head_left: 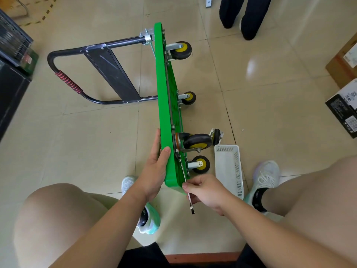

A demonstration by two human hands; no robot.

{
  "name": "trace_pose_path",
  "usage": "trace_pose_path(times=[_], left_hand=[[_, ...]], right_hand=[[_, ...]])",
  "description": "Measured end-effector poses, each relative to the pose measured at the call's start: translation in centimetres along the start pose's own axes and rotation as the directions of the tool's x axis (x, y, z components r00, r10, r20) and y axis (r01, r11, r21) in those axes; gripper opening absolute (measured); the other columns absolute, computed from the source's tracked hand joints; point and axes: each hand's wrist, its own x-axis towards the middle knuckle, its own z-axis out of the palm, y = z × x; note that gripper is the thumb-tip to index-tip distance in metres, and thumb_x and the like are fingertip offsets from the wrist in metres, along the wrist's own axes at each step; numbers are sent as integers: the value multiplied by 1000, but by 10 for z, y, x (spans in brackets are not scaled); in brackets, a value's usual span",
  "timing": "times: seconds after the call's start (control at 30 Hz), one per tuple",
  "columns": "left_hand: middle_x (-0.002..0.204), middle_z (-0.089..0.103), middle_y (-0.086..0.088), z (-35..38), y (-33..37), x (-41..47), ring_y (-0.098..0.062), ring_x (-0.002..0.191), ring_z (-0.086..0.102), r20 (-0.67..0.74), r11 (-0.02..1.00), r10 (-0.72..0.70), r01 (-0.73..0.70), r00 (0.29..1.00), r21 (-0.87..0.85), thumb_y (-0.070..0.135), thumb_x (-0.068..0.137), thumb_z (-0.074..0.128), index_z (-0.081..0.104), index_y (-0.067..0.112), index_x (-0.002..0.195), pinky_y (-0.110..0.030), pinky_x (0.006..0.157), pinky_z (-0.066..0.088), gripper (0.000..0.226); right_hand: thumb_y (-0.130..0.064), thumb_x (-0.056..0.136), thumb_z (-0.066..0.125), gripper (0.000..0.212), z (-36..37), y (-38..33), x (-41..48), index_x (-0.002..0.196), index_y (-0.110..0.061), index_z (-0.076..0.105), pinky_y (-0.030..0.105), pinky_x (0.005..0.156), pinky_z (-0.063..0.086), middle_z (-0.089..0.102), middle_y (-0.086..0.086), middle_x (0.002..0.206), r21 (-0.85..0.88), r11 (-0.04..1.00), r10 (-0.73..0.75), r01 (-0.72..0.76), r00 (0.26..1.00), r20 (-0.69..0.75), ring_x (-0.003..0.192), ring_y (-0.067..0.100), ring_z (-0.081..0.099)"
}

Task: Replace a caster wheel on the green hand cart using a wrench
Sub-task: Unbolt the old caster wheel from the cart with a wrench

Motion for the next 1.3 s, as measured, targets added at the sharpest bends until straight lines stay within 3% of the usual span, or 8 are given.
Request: trace_pose_path(times=[0.23, 0.33, 0.43, 0.67, 0.83, 1.1, 1.2, 1.3], left_hand=[[138, 61, 31, -1, 0, 1, -16, 132, 62, 10, 1000, 0, 0, 1000, 22, 28, 113, 41, 21, 75, 143, -52, 114, 48, 59], [138, 61, 33, -1, -1, 1, -15, 132, 62, 13, 1000, -7, 6, 1000, 14, 28, 113, 41, 26, 80, 135, -51, 113, 49, 58], [138, 61, 32, -2, -1, 1, -17, 132, 62, 13, 1000, -10, 10, 1000, 12, 29, 113, 41, 28, 81, 133, -51, 112, 50, 58], [138, 60, 34, -1, -1, 1, -13, 133, 61, 10, 1000, -10, 9, 1000, 21, 29, 113, 41, 28, 83, 131, -51, 114, 48, 59], [145, 57, 28, 0, 0, 1, -15, 135, 60, 2, 1000, -15, 15, 1000, 6, 29, 112, 42, 29, 83, 132, -50, 114, 48, 59], [137, 60, 36, 0, 0, 2, -11, 131, 62, 7, 1000, -1, 1, 1000, 22, 28, 113, 41, 26, 80, 134, -42, 109, 53, 58], [136, 60, 37, -1, -1, 2, -9, 131, 62, 9, 1000, -5, 5, 1000, 29, 28, 112, 41, 25, 80, 134, -41, 110, 53, 58], [136, 59, 38, -2, -2, 2, -7, 131, 62, 17, 1000, -4, 4, 1000, 23, 29, 112, 41, 24, 80, 135, -41, 111, 51, 58]], right_hand=[[-31, 89, 74, 12, 4, 0, 1, 91, -21, 81, 48, 96, 57, 80, 1, 93, 80, 997, 8, -10, 1000, 24, 94, 23, 75], [-25, 93, 73, 11, 4, -4, 0, 87, -19, 80, 38, 81, 62, 79, 6, 88, 119, 993, 3, -5, 1000, 16, 81, 20, 74], [-23, 94, 72, 16, 3, -11, -5, 83, -14, 79, 21, 59, 53, 74, 6, 76, 157, 988, -10, 6, 1000, 21, 67, 15, 69], [-27, 92, 73, 24, 1, -21, -10, 72, -13, 76, 20, 54, 51, 71, 8, 73, 199, 980, -10, 4, 1000, 26, 64, 17, 68], [-27, 91, 75, 20, 0, -26, -2, 84, -9, 78, 26, 65, 57, 74, 4, 76, 233, 972, 16, -17, 1000, 6, 68, 15, 72], [-24, 89, 77, 14, 2, -20, 11, 86, -11, 79, 35, 73, 61, 77, 5, 78, 205, 977, 57, -62, 998, 29, 72, 20, 75], [-24, 88, 76, 9, -2, -10, 18, 92, -17, 79, 42, 86, 62, 79, 3, 85, 68, 995, 74, -74, 997, 6, 82, 23, 76], [-23, 92, 70, 18, -2, 1, 27, 109, -20, 77, 37, 91, 57, 77, -1, 99, -199, 980, -3, -10, 998, -64, 93, 20, 71]])
